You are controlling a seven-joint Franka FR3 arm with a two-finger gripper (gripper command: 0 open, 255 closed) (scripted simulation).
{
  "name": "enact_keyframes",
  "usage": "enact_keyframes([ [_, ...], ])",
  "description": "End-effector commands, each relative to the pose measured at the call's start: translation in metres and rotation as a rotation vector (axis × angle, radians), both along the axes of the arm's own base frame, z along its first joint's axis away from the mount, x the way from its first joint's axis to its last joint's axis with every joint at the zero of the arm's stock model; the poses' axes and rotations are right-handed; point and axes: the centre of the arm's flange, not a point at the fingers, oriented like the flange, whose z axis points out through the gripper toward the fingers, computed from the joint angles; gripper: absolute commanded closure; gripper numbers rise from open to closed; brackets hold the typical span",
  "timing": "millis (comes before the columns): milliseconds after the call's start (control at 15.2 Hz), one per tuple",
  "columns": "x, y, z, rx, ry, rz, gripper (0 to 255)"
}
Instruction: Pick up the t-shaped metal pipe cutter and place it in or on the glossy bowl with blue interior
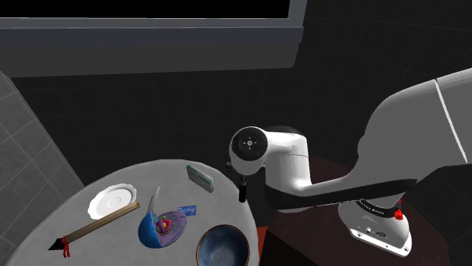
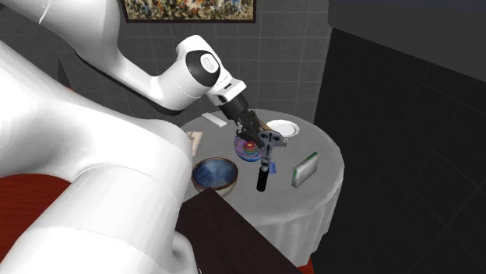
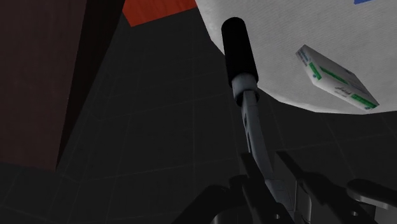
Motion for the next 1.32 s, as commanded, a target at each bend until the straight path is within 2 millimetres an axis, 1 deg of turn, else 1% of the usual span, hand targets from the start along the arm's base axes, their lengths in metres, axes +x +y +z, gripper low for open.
enact_keyframes([
  [0,0.000,-0.001,0.010,0.000,0.000,0.000,255],
  [594,0.000,-0.001,0.057,0.000,0.000,0.000,255],
  [1254,-0.037,0.116,0.105,0.000,0.000,0.000,255],
])
